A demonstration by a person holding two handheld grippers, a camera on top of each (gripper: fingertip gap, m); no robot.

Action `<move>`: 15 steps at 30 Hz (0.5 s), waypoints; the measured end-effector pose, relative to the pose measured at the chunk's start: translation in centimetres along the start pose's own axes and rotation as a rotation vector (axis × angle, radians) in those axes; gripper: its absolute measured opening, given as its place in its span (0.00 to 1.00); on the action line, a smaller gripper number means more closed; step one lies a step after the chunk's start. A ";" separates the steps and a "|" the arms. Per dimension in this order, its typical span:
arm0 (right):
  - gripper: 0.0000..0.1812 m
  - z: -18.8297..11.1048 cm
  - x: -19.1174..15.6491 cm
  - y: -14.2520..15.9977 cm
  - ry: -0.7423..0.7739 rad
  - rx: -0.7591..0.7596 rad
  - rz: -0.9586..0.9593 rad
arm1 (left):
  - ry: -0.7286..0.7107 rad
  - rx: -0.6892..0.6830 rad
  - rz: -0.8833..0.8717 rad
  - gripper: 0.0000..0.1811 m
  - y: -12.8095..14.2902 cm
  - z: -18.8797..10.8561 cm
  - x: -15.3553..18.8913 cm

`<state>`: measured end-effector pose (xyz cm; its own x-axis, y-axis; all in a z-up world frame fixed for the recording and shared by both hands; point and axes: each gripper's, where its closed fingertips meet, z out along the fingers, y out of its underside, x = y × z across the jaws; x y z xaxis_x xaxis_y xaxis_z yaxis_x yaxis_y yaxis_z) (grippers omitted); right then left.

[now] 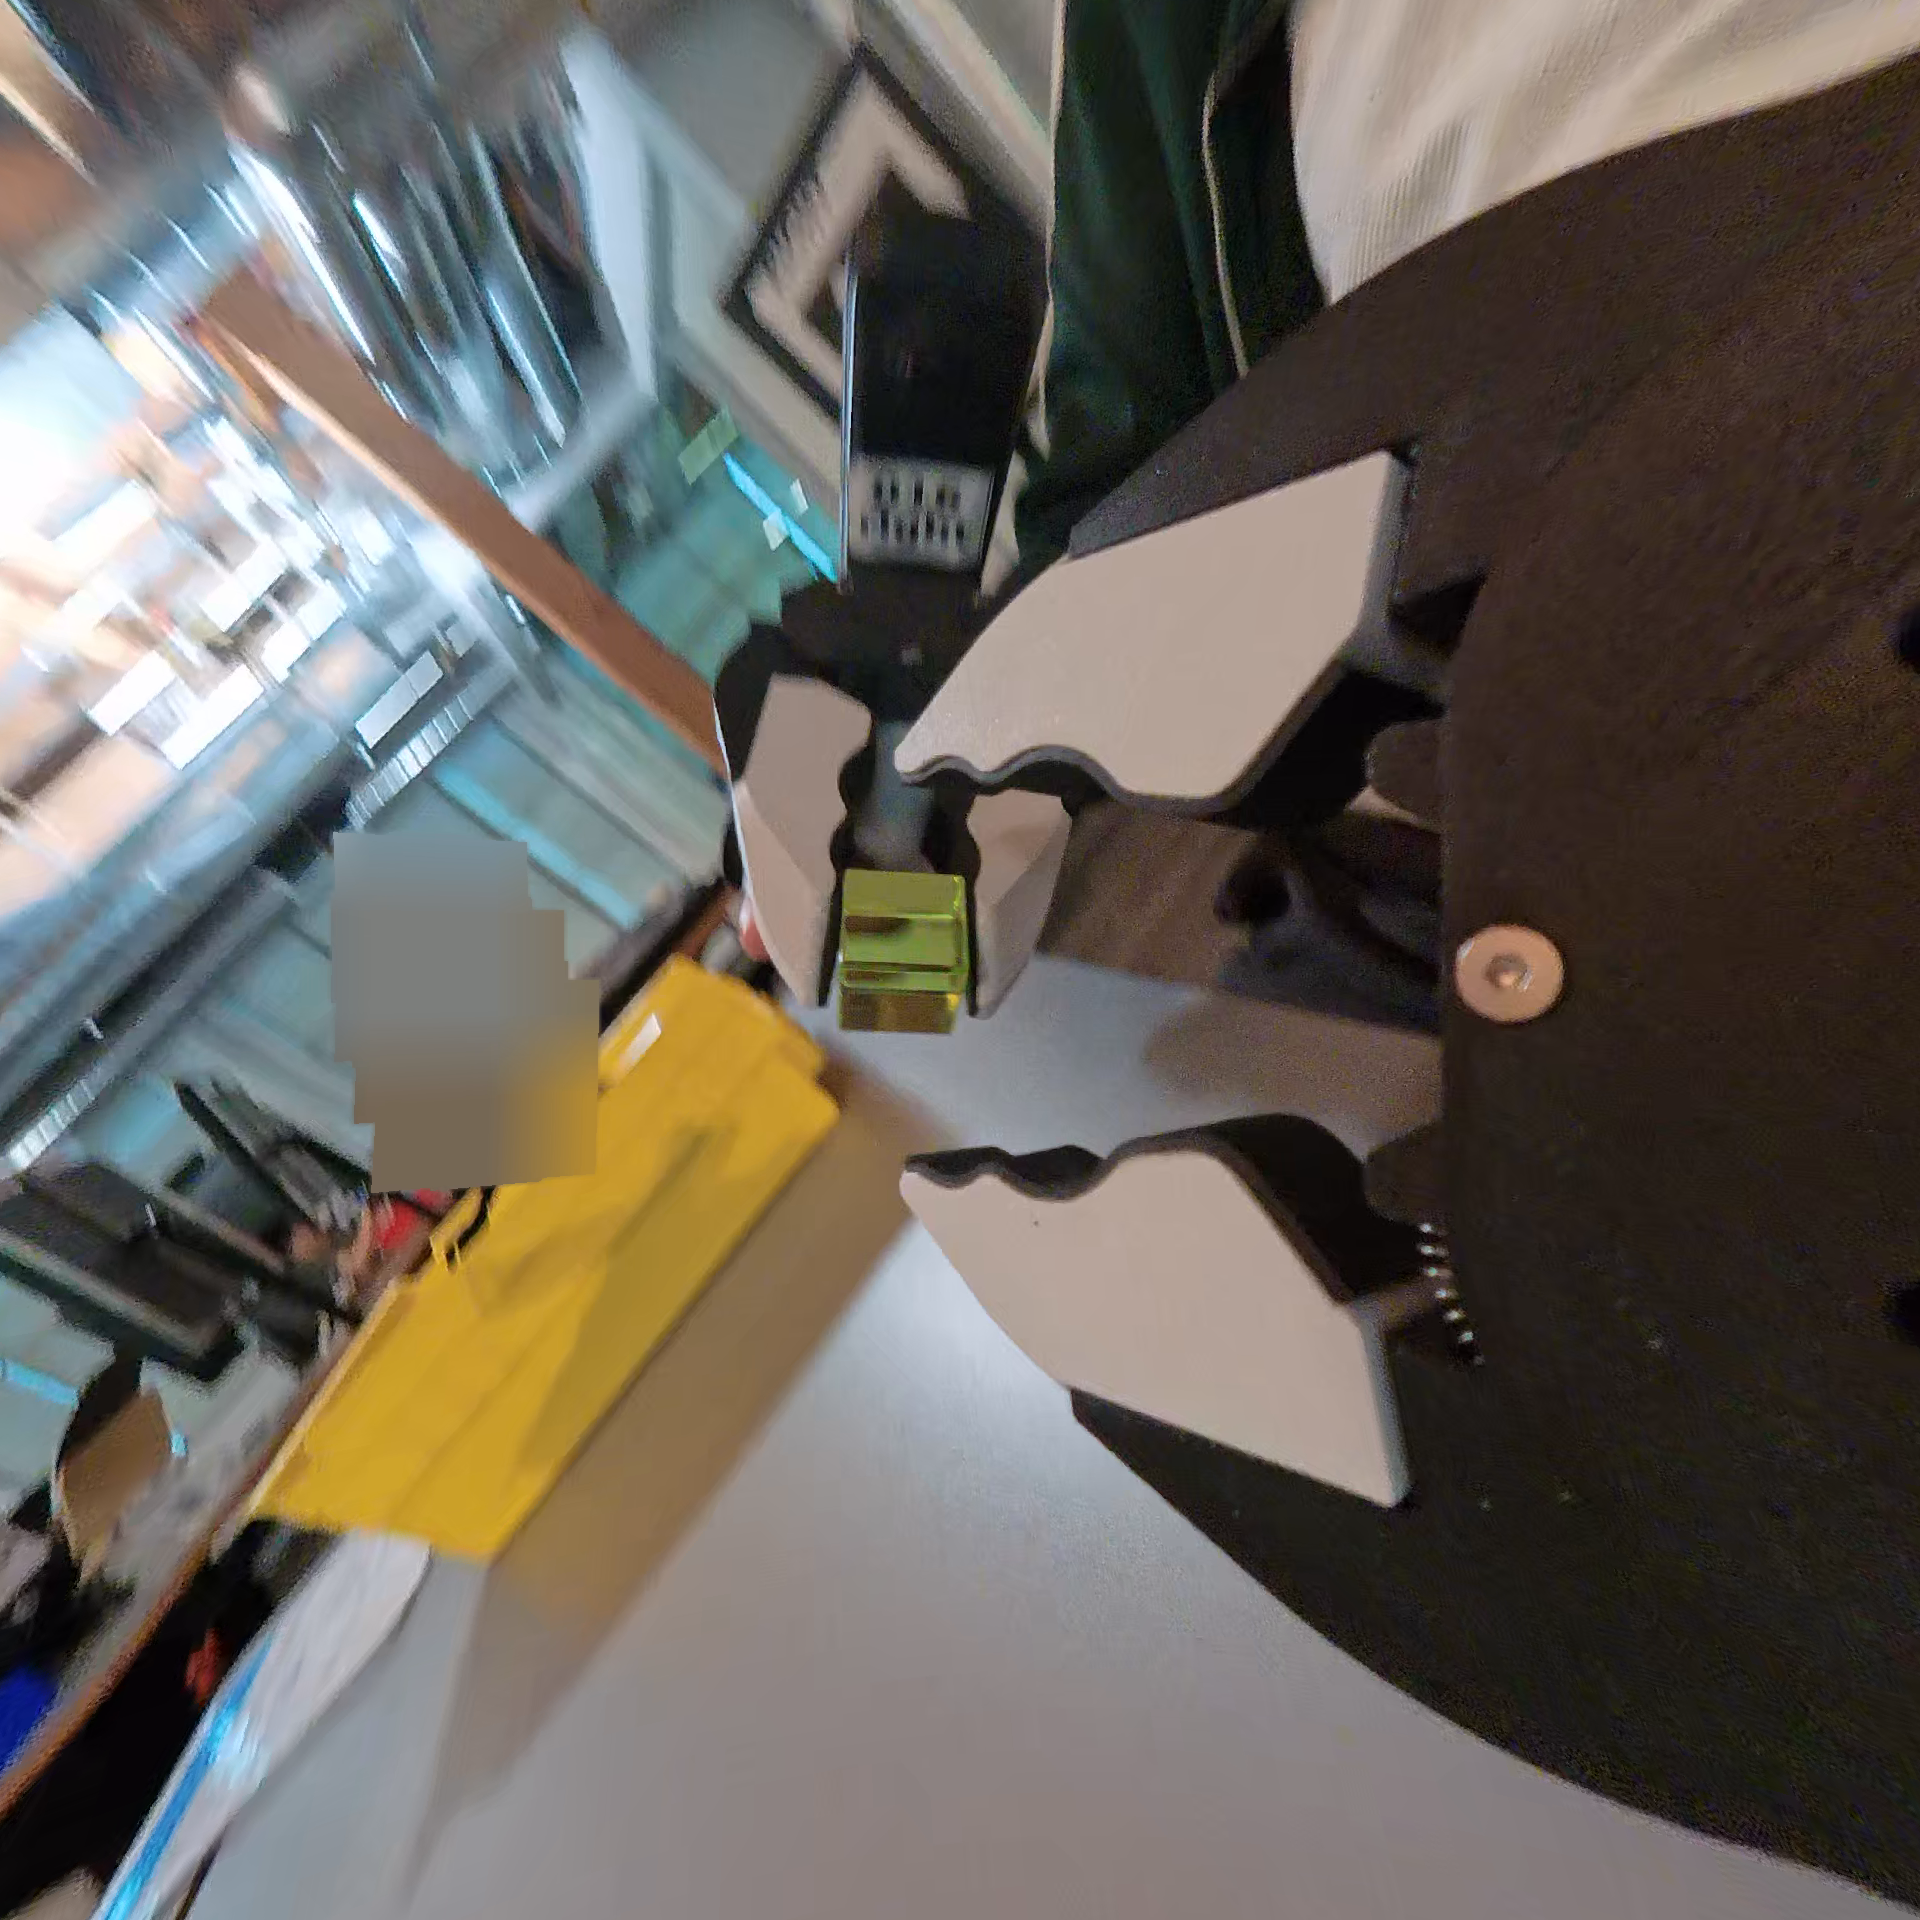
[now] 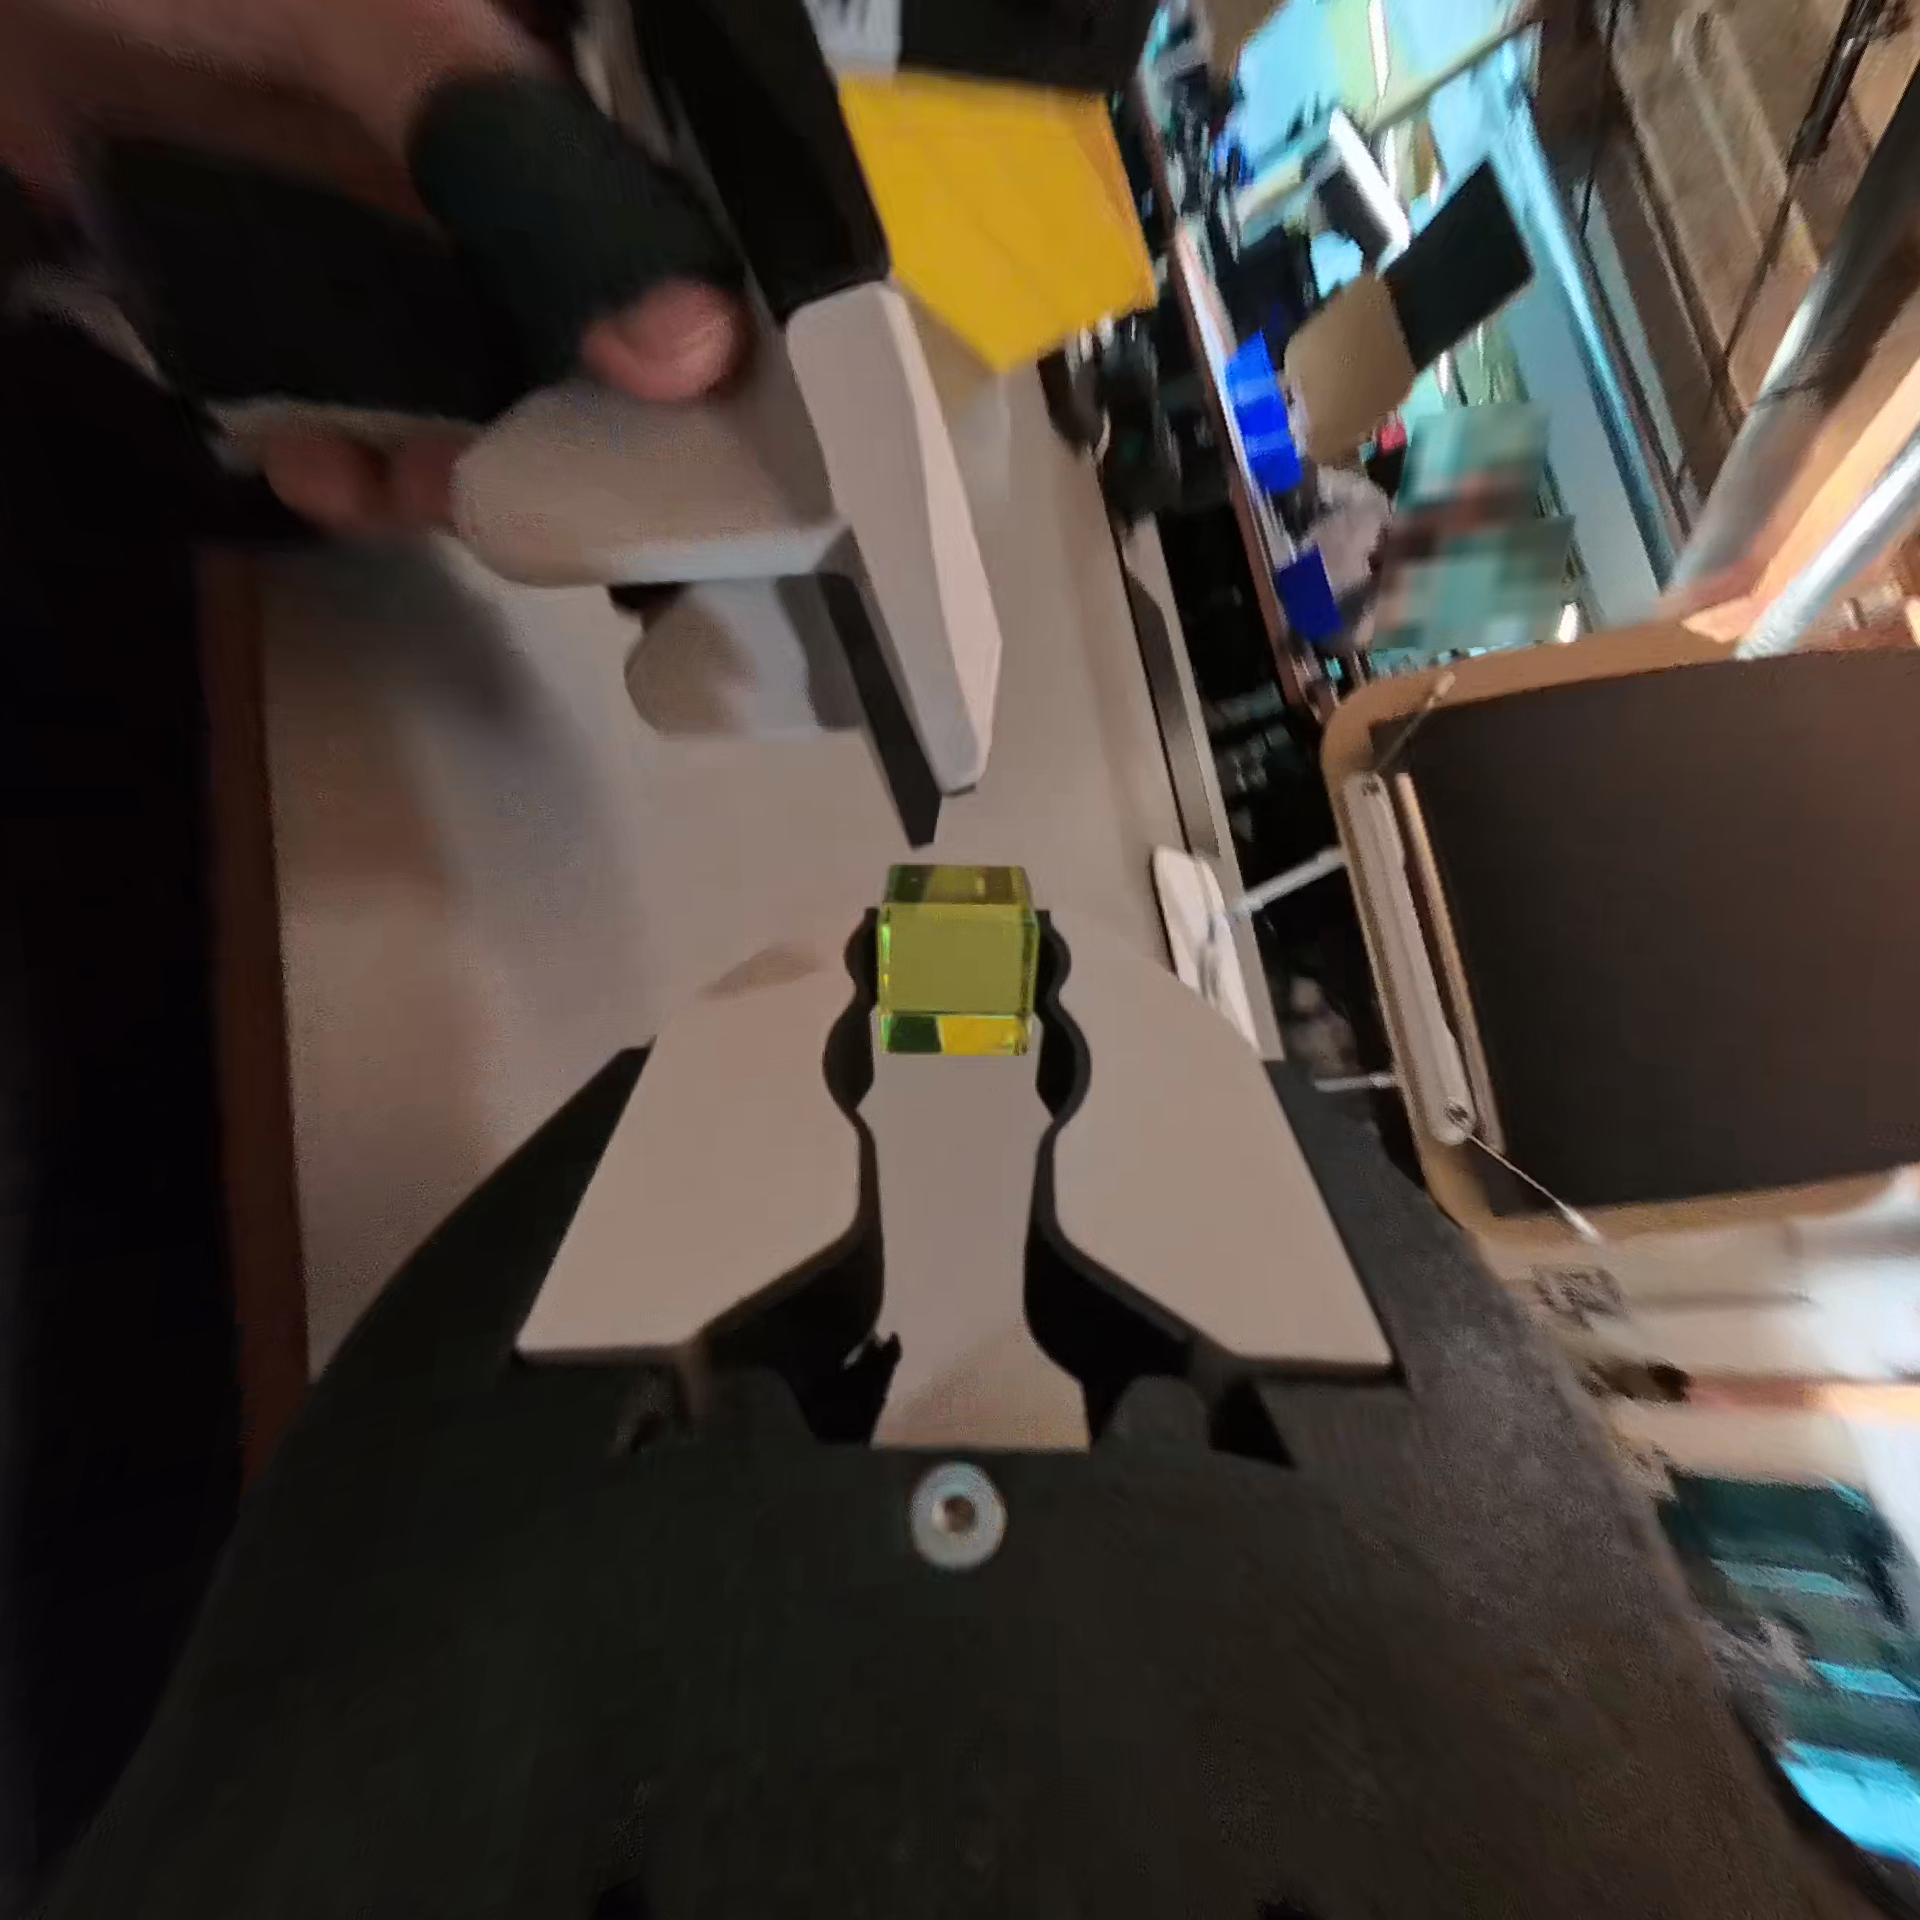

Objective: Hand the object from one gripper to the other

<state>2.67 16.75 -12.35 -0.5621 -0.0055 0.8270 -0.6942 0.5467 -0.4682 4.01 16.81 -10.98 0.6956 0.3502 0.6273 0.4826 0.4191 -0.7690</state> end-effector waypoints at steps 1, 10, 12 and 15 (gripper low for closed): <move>0.16 0.2 -0.3 0.3 0.011 -0.054 -0.032 | -0.070 -0.035 0.049 0.34 0.3 -0.1 -0.6; 0.16 0.2 -1.3 -0.1 0.076 -0.247 -0.149 | -0.249 -0.231 0.392 0.31 2.4 0.8 -0.4; 0.16 0.1 -1.5 -0.5 0.078 -0.254 -0.145 | -0.261 -0.232 0.418 0.29 2.5 0.9 -0.2; 0.16 0.0 -1.7 -0.9 0.080 -0.252 -0.144 | -0.250 -0.241 0.410 0.21 2.7 0.8 -0.1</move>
<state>4.20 16.26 -13.31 -0.4218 -0.0380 0.9059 -0.6254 0.7356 -0.2604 4.75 18.55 -13.02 0.7187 0.6461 0.2569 0.3267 0.0124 -0.9450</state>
